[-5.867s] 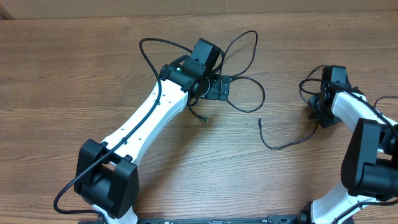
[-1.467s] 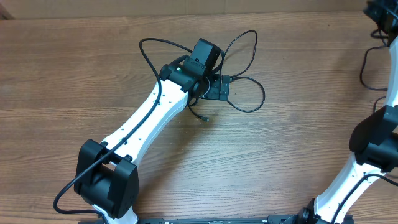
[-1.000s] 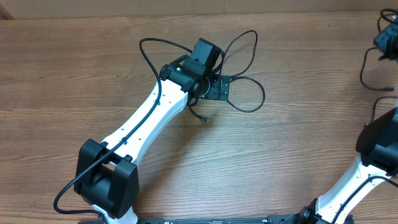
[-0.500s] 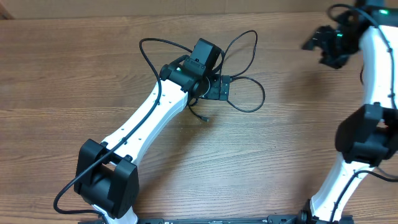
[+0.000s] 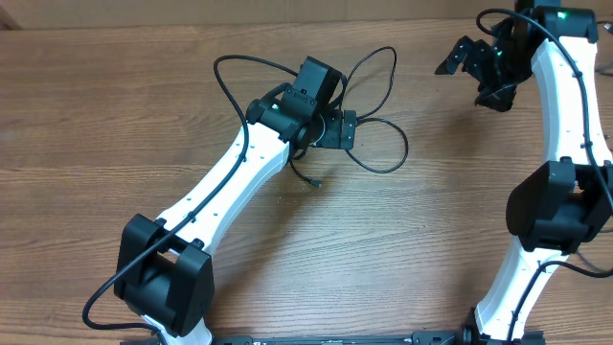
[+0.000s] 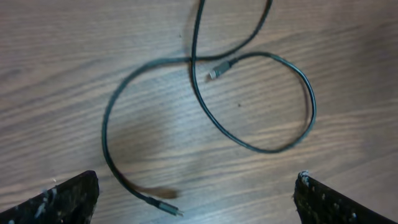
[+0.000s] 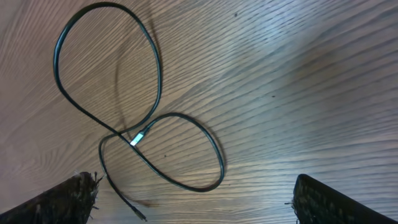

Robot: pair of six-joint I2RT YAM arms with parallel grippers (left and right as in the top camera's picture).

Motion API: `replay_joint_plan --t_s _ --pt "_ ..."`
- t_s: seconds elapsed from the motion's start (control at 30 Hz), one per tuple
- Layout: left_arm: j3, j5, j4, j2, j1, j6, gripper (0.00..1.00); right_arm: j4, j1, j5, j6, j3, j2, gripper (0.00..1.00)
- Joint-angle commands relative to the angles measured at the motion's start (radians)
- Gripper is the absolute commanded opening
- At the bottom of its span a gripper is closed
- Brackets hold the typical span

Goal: Untangle cables

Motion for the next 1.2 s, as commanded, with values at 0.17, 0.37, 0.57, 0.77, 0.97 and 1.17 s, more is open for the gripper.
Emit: replay_joint_plan --t_s 0.17,0.37,0.57,0.77,0.97,1.17 --pt "0.047 -0.135 0.0 -0.015 0.135 -0.031 1.0 0.01 0.146 -0.009 0.076 -0.006 0.001 1.0" --pt "0.052 -0.081 -0.014 -0.033 0.313 -0.086 0.99 0.074 0.281 0.078 0.215 -0.007 0.042 1.0" --pt "0.052 -0.003 -0.036 -0.033 0.461 -0.086 1.0 0.132 0.417 0.271 0.424 -0.007 0.135 1.0" --pt "0.052 0.071 -0.046 -0.032 0.567 -0.086 0.99 0.195 0.53 0.435 0.611 -0.007 0.222 1.0" --pt "0.052 0.081 -0.06 -0.032 0.601 -0.085 1.0 0.234 0.579 0.5 0.917 -0.007 0.298 1.0" --pt "0.052 0.081 -0.06 -0.032 0.601 -0.085 1.0 0.264 0.594 0.623 0.963 -0.007 0.344 1.0"
